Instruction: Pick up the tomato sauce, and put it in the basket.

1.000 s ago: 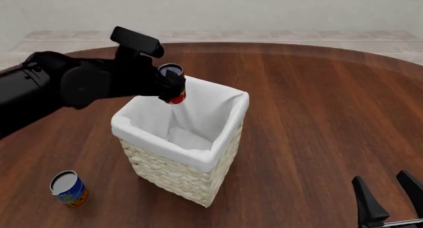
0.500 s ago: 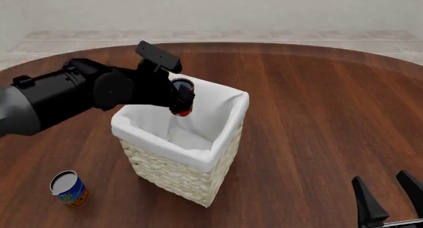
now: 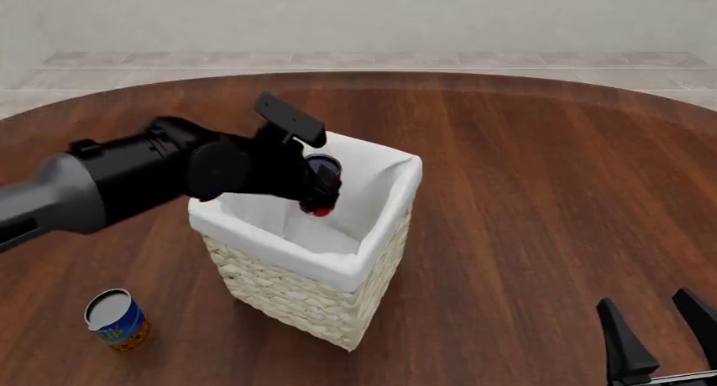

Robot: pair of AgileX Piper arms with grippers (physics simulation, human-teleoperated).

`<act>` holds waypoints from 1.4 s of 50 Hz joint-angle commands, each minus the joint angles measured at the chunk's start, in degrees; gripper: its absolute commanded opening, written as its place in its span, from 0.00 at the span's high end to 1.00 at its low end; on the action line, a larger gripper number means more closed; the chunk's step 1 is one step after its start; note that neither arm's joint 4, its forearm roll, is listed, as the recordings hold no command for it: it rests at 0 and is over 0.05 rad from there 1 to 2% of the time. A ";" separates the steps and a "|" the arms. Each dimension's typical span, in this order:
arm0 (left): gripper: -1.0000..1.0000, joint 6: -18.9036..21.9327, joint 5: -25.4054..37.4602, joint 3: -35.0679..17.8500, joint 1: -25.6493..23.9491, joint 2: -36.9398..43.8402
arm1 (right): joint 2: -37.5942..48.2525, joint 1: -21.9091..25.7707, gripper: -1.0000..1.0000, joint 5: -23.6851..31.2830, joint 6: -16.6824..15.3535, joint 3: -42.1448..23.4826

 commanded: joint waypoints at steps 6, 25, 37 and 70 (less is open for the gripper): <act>1.00 1.32 -0.26 0.83 -1.07 1.80 | 0.04 -0.13 0.00 -0.19 -0.07 -0.01; 1.00 1.66 -0.14 1.62 -1.03 3.04 | 0.02 -0.07 0.00 -0.31 -0.16 -0.02; 0.00 1.69 0.61 -0.67 0.41 3.60 | 0.03 -0.02 0.00 -0.42 -0.21 -0.03; 0.00 3.20 3.80 -5.58 1.92 2.17 | 0.00 0.20 0.00 -0.71 -0.04 -0.03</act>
